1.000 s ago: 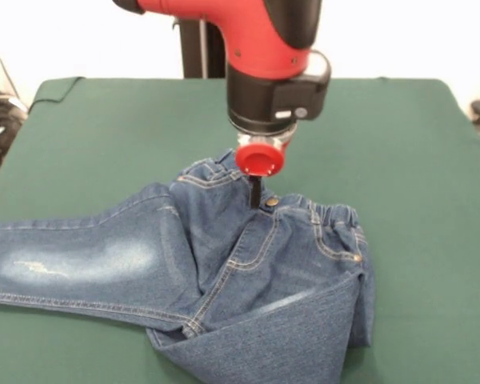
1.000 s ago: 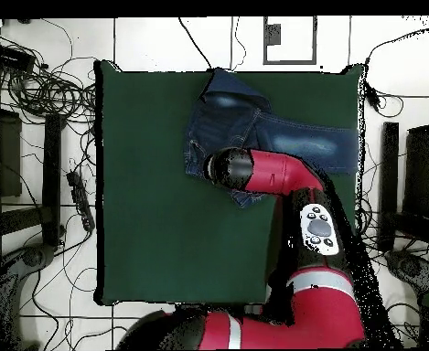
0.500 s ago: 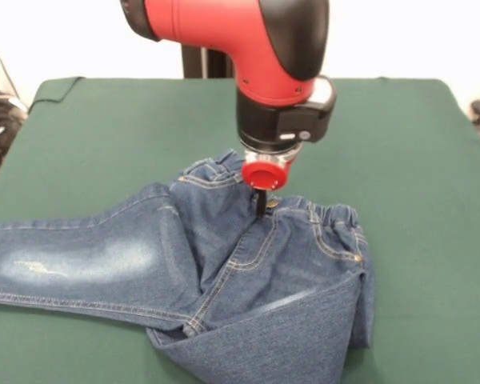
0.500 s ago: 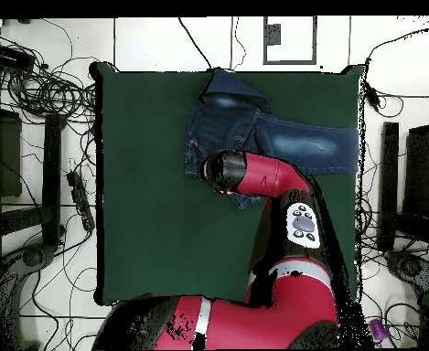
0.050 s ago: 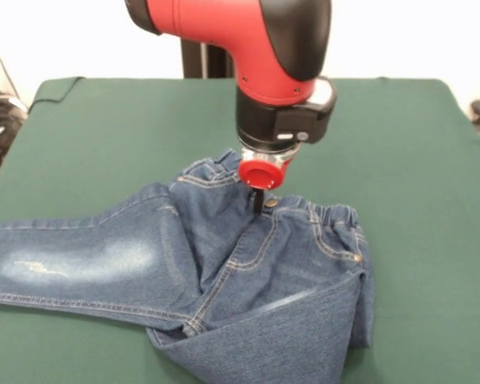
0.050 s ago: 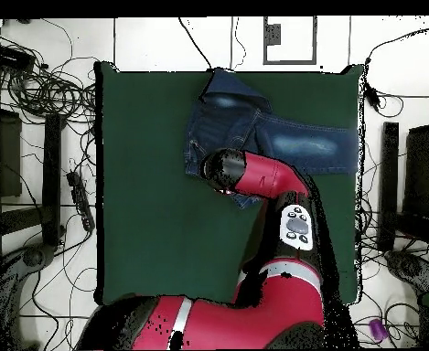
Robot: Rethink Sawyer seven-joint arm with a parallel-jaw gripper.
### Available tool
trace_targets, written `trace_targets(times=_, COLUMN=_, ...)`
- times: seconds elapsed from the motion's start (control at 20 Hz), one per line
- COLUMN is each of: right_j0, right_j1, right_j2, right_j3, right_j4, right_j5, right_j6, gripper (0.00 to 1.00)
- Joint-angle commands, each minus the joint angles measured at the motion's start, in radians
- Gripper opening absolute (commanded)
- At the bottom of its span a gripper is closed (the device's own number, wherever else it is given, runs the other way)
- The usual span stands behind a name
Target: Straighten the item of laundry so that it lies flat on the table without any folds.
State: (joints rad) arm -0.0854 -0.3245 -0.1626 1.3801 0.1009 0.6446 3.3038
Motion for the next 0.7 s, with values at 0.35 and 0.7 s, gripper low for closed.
trace_targets(times=0.35, right_j0=0.061, right_j1=0.041, right_j2=-0.037, right_j3=0.001, right_j4=0.089, right_j5=0.060, right_j6=0.172, gripper=0.00)
trace_targets(times=0.7, right_j0=0.070, right_j1=0.038, right_j2=-0.042, right_j3=0.006, right_j4=0.115, right_j5=0.065, right_j6=0.167, gripper=0.00)
